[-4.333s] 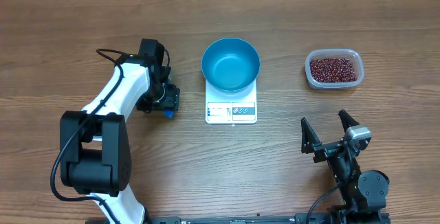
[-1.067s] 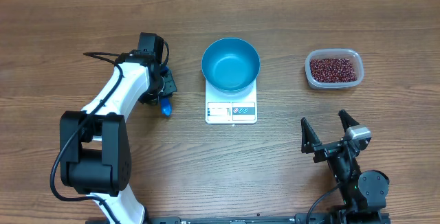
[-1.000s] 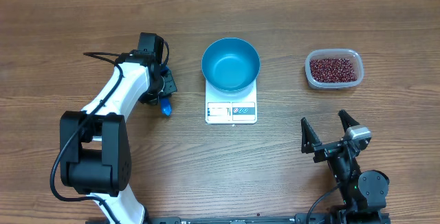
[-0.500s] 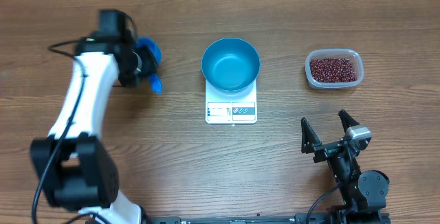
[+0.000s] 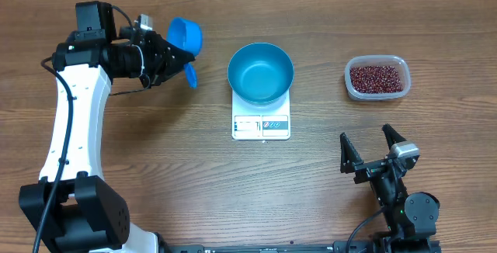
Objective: Scoop item into bowl and weigh 150g on scale
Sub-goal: 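Lift the blue scoop and carry it toward the right gripper, then grasp the scoop handle with the right gripper above the scale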
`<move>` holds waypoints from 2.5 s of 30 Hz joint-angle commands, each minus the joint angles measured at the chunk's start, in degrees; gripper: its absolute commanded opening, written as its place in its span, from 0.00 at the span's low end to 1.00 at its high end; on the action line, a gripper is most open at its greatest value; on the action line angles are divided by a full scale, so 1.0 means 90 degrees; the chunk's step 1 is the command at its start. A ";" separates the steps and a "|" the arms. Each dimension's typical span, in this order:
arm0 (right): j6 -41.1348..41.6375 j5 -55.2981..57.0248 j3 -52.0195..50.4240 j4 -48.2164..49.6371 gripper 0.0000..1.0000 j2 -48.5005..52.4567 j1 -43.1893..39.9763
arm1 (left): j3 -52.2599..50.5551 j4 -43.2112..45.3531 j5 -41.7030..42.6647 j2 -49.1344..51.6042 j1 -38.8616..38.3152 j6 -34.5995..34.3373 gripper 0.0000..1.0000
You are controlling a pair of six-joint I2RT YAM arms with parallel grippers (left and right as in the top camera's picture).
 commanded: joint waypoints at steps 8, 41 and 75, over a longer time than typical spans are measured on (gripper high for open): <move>0.0036 -0.0046 -0.0063 0.0112 1.00 -0.0051 0.0041 | 0.0080 -0.0131 0.0330 0.0000 -0.0423 -0.0189 0.04; 0.2856 -0.2586 0.7210 -0.4685 0.59 0.5916 0.0624 | 0.0080 0.0444 0.0631 0.0000 -0.1904 -0.2356 0.04; 0.5195 0.1826 0.7210 -0.2693 0.25 0.7951 0.3857 | 0.0080 0.1588 -0.0724 0.0002 -0.3045 -0.4002 0.04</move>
